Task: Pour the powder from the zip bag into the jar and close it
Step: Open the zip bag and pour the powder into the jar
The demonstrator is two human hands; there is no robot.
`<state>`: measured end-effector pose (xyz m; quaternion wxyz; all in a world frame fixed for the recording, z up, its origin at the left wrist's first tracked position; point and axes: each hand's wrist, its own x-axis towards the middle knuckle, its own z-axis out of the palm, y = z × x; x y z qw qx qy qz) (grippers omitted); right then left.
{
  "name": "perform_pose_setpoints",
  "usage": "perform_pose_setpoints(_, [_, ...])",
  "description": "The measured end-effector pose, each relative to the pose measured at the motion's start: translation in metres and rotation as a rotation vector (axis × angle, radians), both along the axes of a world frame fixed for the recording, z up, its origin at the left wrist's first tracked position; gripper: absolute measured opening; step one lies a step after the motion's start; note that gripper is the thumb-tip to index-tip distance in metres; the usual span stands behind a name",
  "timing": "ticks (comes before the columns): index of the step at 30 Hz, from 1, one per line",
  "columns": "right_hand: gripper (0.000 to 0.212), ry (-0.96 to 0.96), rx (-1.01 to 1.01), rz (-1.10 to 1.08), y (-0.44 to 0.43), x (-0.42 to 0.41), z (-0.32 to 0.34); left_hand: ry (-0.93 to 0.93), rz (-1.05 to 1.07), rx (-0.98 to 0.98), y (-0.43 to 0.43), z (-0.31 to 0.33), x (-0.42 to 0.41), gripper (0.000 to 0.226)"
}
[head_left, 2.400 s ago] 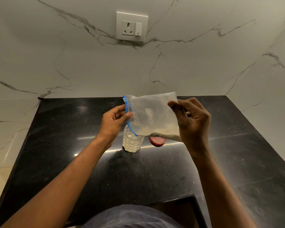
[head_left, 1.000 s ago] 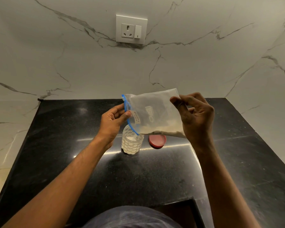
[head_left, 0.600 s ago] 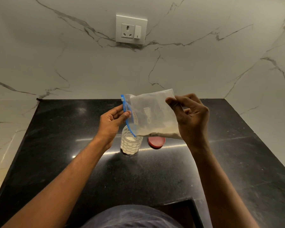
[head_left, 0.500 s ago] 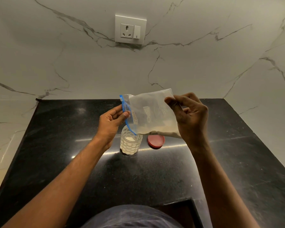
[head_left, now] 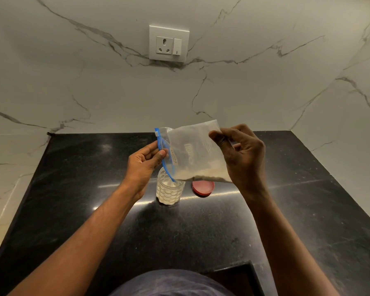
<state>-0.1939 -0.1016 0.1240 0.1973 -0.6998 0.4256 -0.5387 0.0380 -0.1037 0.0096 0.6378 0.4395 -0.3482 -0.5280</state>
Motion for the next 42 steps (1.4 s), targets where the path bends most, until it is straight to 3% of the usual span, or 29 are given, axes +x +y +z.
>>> perform_pose_setpoints(42, [0.009,0.07,-0.041,-0.027,0.003,0.005,0.003,0.096,0.055,0.081,0.011,-0.008,-0.001,0.029])
